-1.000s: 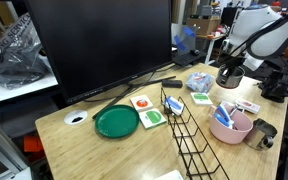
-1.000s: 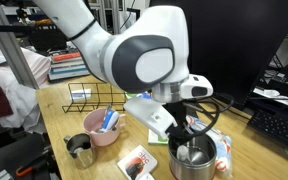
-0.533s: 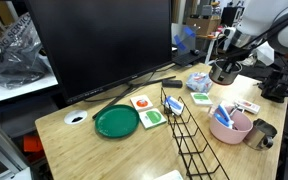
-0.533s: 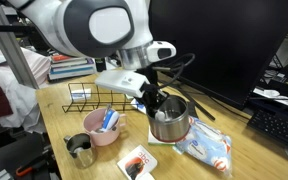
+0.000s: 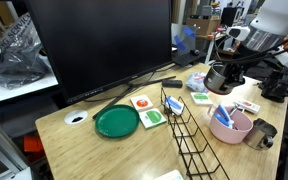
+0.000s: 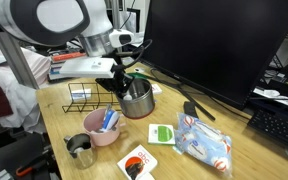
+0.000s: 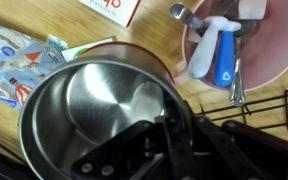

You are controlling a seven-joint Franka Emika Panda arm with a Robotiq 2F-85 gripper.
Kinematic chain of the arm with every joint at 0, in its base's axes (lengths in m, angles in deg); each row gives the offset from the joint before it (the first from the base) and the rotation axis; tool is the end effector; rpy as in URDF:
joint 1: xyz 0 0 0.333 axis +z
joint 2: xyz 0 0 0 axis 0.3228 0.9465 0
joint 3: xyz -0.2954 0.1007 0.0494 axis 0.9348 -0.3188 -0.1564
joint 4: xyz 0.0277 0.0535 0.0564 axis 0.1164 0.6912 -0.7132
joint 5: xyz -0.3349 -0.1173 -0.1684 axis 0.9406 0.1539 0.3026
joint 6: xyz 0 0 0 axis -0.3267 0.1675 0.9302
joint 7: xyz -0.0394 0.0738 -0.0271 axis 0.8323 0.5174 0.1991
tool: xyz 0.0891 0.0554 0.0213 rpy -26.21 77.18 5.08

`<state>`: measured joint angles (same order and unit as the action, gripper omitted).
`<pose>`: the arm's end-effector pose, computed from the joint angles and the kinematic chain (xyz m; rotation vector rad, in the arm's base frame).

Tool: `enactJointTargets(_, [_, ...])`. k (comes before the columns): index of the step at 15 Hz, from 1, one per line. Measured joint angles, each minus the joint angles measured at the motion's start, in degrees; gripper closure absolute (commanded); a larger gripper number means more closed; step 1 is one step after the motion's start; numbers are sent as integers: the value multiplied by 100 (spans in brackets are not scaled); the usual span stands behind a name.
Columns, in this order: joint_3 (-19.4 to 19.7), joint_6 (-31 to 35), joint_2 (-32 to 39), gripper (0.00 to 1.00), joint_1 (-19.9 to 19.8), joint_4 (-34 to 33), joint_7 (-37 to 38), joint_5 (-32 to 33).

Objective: Move the silver bowl to the left side of the pink bowl

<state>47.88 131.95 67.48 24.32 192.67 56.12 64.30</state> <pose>0.4229 0.0346 0.3317 2.8694 0.8705 0.3420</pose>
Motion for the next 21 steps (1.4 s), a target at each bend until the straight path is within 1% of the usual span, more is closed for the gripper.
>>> enactJointTargets(4, [32,0,-58,93,6,41,-119,-33])
enactJointTargets(5, [32,0,-59,98,6,42,-119,-33])
enactJointTargets(8, [18,-1,-48,98,7,56,-114,-31])
enactJointTargets(11, [-100,5,-138,98,80,179,-119,-3])
enactJointTargets(15, [-351,3,-535,98,385,519,-85,-8])
enactJointTargets(21, [-730,-22,-716,98,978,510,232,-39])
